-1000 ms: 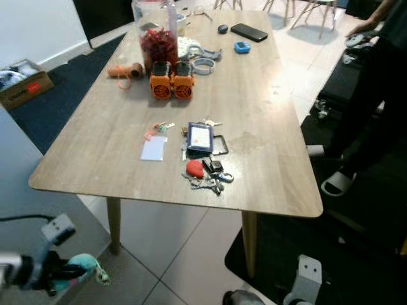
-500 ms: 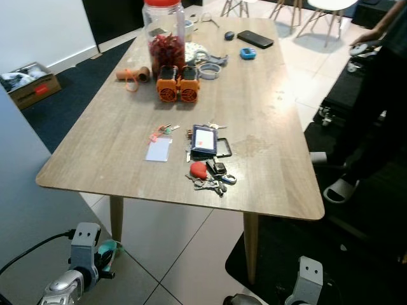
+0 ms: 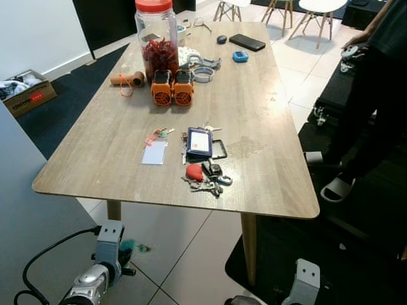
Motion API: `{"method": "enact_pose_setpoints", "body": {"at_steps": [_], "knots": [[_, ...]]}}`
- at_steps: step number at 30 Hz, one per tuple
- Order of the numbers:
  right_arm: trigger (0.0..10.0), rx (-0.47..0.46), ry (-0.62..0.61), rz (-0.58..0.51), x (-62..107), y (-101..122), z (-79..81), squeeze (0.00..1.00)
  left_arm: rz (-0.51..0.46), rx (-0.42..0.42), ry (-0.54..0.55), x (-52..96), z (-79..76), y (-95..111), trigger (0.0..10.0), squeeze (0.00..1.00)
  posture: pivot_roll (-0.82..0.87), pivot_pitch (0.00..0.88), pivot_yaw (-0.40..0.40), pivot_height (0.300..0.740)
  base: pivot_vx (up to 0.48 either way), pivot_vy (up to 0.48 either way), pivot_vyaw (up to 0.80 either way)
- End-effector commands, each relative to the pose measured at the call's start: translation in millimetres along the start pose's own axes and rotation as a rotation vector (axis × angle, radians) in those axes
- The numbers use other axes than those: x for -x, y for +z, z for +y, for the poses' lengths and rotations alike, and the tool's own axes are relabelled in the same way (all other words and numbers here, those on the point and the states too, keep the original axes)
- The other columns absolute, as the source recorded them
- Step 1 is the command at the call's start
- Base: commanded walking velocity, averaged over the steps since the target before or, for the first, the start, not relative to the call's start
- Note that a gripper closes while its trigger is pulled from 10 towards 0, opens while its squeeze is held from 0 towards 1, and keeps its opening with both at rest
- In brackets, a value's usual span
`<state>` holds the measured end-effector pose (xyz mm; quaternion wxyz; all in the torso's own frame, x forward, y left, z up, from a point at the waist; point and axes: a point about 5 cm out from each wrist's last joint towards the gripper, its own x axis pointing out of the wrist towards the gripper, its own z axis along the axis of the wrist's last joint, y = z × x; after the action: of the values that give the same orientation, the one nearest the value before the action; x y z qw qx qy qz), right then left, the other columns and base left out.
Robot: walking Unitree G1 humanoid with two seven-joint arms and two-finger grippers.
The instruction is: Hang keys on a hook
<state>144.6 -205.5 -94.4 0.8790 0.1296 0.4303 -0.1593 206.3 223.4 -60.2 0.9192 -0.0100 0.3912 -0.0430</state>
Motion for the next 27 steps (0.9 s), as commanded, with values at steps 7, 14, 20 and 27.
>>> {"method": "enact_pose_setpoints", "body": {"at_steps": [7,14,20,27], "knots": [[10.0,-0.022,-0.002,0.032,1.2,-7.9,4.0,0.00,0.057,-0.005,0.000,-1.3,-9.7,-11.3,10.0,0.00,0.02,0.039,0.044,0.740,0.000,0.000,0.00],[10.0,-0.023,0.004,0.032,1.1,-8.1,6.4,0.00,0.054,-0.004,0.002,-2.8,-14.9,-11.7,10.0,0.00,0.02,0.041,0.043,0.740,-0.297,0.000,0.00],[10.0,-0.022,0.007,0.033,1.0,-8.2,6.9,0.00,0.050,-0.009,0.000,-3.6,-16.0,-10.1,10.0,0.00,0.03,0.042,0.042,0.740,-0.392,0.000,0.00],[10.0,-0.020,0.011,0.034,0.6,-7.6,8.5,0.00,0.033,-0.017,-0.007,-3.6,-12.8,-5.5,10.0,0.00,0.03,0.036,0.042,0.740,-0.431,0.000,0.00]]}}
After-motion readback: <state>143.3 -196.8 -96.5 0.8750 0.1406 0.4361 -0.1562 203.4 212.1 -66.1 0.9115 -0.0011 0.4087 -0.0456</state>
